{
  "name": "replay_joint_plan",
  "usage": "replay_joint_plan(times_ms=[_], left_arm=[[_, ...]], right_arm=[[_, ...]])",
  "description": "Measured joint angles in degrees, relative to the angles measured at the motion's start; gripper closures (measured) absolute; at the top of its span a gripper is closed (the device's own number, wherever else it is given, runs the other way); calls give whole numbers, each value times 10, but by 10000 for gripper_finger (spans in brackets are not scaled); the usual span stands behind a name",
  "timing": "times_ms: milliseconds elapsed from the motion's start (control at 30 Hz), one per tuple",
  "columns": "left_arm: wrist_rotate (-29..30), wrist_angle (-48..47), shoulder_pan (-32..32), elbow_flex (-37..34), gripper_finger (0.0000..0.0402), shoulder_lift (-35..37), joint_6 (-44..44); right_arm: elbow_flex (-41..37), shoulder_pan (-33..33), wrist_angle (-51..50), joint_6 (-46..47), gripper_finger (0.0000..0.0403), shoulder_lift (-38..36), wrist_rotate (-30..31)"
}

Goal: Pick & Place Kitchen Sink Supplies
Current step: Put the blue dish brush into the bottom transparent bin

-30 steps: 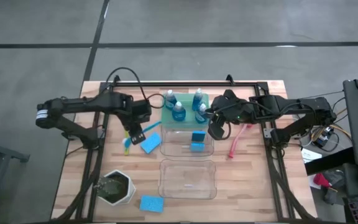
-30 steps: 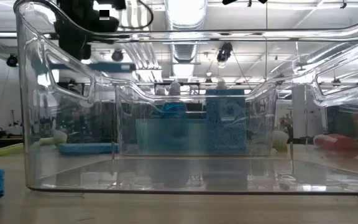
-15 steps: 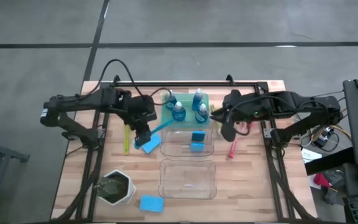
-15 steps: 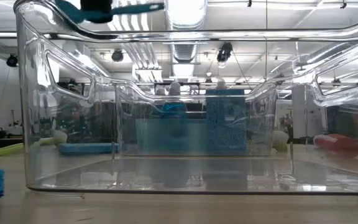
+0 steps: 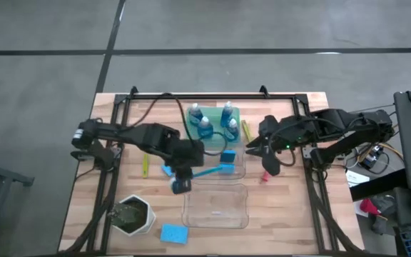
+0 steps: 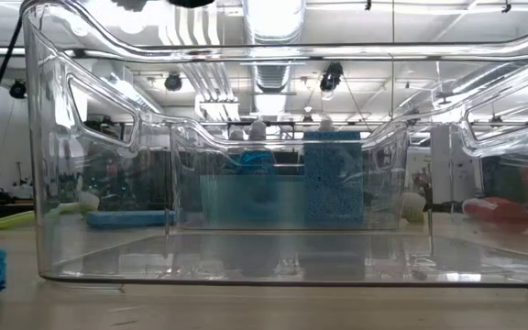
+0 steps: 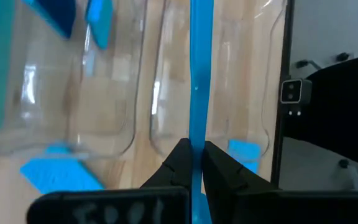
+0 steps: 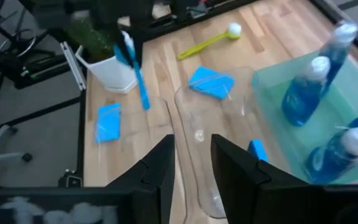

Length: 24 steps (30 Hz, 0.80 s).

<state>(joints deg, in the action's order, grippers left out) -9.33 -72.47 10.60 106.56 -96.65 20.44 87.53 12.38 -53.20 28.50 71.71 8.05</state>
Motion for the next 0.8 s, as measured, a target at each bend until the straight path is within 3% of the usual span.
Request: replay_joint_plan(times_ms=[367,800], left_arm=[[11,-1,10,127,384,-116,-45],[25,34,28,131,384,-197,-74]], right_arm=[[0,58,2,-28,322,-67,156],[-2,58,-14,-35,326,-107,183]])
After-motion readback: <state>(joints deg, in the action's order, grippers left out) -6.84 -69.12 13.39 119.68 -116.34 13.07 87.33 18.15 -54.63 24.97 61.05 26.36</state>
